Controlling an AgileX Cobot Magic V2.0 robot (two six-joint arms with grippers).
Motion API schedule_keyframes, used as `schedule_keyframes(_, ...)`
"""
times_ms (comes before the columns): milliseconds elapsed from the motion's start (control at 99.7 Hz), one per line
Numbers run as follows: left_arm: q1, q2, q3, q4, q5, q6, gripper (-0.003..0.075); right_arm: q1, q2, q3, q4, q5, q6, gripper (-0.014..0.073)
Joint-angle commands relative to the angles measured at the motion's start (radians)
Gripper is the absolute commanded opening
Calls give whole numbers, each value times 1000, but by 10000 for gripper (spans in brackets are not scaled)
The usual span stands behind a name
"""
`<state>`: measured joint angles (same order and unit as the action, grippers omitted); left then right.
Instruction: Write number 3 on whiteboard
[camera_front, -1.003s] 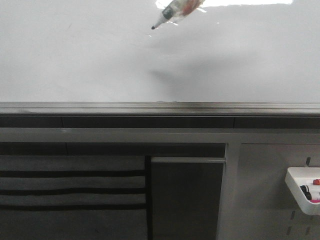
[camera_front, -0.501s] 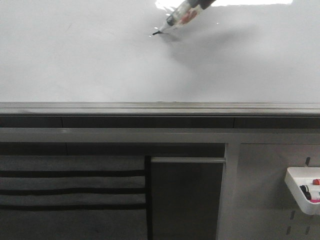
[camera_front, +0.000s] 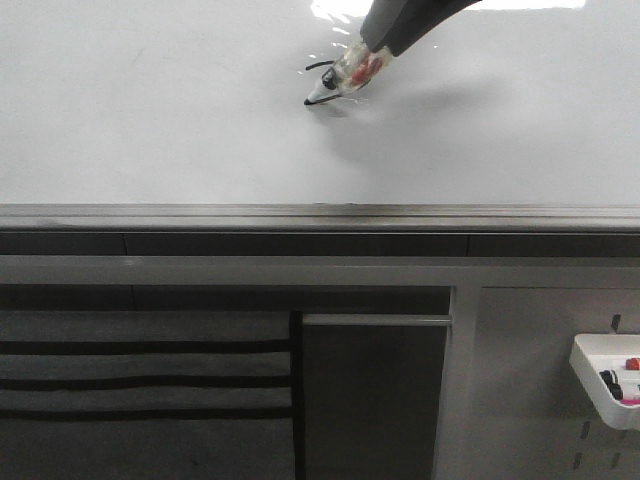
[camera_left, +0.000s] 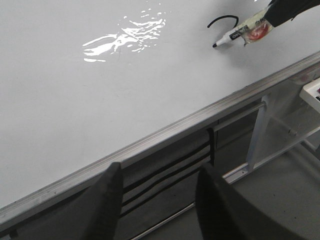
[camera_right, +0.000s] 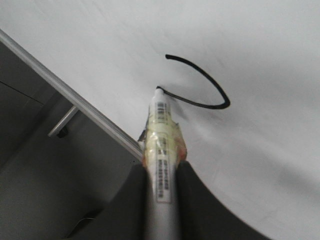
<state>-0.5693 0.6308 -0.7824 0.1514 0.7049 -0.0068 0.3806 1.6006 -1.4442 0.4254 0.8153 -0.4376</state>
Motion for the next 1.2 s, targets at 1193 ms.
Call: schedule_keyframes(1193, 2, -1, -27, -1, -200, -11, 316, 136, -609, 453, -132, 32, -112, -60)
